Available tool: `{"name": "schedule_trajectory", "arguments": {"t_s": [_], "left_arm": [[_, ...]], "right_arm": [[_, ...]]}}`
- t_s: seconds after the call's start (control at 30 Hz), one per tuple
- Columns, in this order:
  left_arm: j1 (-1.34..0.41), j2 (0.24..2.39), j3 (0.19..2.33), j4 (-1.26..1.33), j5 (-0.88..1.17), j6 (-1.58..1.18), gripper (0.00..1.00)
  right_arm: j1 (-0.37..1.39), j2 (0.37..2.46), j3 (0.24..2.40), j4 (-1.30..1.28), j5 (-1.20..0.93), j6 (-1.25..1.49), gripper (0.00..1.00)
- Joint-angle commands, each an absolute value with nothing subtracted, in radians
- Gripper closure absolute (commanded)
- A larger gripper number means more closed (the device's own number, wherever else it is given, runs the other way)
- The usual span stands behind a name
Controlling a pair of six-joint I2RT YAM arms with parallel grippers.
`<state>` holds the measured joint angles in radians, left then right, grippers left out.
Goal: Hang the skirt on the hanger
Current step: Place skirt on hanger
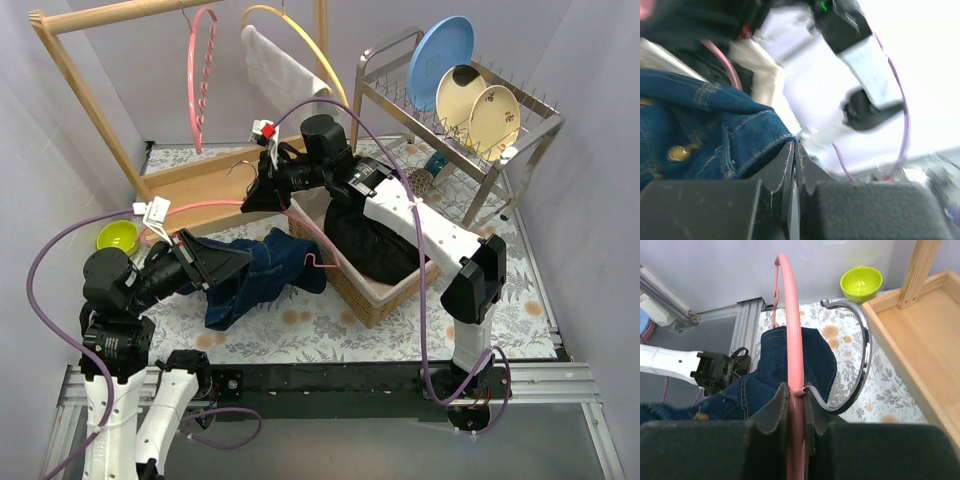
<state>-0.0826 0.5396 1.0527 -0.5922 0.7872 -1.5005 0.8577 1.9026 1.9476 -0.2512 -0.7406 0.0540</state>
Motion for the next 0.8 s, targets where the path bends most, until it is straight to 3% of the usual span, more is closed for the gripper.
{"name": "schedule_trajectory", "arguments": {"t_s": [0.0, 0.5, 0.53, 0.6, 0.63, 0.73, 0.77], "left_arm": [[-0.084, 0.506, 0.971, -0.453, 1.026, -1.649, 1.0], [-0.139, 0.566, 0.821, -0.295, 1.088, -1.678, 0.98], [-0.146, 0.584, 0.819, -0.295, 1.089, -1.663, 0.84], [-0.158, 0.594, 0.818, -0.316, 1.091, -1.638, 0.67], [-0.158, 0.597, 0.837, -0.34, 1.091, -1.579, 0.44], [-0.166, 0.603, 0.899, -0.483, 1.024, -1.459, 0.3], [-0.166, 0.615, 0.978, -0.545, 0.984, -1.34, 0.2]], "right_arm": [[0.854, 1.832, 2.063, -0.227, -0.744, 0.078, 0.99], [0.812, 1.841, 2.284, -0.314, -0.522, 0.005, 0.99], [0.807, 1.832, 2.284, -0.318, -0.528, 0.008, 0.99], [0.795, 1.818, 2.286, -0.324, -0.538, 0.006, 0.99], [0.793, 1.801, 2.287, -0.328, -0.543, 0.002, 0.99], [0.784, 1.757, 2.292, -0.35, -0.543, -0.032, 0.99], [0.779, 1.744, 2.293, -0.359, -0.543, -0.035, 0.99]]}}
